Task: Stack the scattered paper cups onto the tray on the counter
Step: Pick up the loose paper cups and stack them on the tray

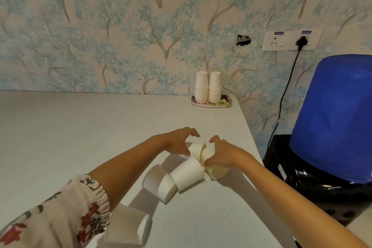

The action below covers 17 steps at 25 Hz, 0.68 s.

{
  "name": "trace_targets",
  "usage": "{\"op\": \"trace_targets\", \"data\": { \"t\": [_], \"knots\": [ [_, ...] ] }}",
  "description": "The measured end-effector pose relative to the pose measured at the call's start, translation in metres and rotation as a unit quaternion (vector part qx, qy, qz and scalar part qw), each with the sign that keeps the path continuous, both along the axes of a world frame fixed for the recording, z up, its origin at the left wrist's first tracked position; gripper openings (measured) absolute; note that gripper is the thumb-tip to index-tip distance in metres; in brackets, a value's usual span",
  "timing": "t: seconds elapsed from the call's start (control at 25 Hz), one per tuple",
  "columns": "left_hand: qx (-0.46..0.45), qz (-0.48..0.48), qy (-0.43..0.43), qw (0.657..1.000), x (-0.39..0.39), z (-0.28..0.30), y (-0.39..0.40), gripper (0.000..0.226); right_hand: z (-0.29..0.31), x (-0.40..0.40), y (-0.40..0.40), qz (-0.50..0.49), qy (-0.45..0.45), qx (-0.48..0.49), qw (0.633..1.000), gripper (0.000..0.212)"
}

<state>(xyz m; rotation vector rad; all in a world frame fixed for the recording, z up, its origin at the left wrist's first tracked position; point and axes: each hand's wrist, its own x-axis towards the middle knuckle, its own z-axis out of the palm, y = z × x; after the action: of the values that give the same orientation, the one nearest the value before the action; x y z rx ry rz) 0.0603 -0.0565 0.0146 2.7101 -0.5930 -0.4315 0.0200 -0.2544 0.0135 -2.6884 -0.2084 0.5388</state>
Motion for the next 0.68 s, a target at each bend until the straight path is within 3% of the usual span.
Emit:
{"op": "trace_targets", "data": {
  "t": [0.24,0.4,0.48,0.68],
  "knots": [
    [0.013,-0.035,-0.045,0.998,0.008,-0.016,-0.004,0.067,-0.021,0.001,-0.005,-0.053,-0.008,-0.039,0.998,0.084],
    [-0.095,0.047,-0.052,0.993,0.025,-0.029,0.000,0.064,-0.016,0.028,-0.016,-0.109,-0.014,0.063,0.992,0.076],
    [-0.186,0.122,-0.055,0.973,0.035,-0.037,-0.001,0.059,-0.013,0.048,-0.022,-0.150,-0.042,0.105,0.982,0.076],
    [-0.385,0.261,-0.057,0.883,0.072,-0.047,-0.012,0.058,-0.010,0.105,-0.025,-0.191,-0.112,0.201,0.954,0.073]
  ]
}}
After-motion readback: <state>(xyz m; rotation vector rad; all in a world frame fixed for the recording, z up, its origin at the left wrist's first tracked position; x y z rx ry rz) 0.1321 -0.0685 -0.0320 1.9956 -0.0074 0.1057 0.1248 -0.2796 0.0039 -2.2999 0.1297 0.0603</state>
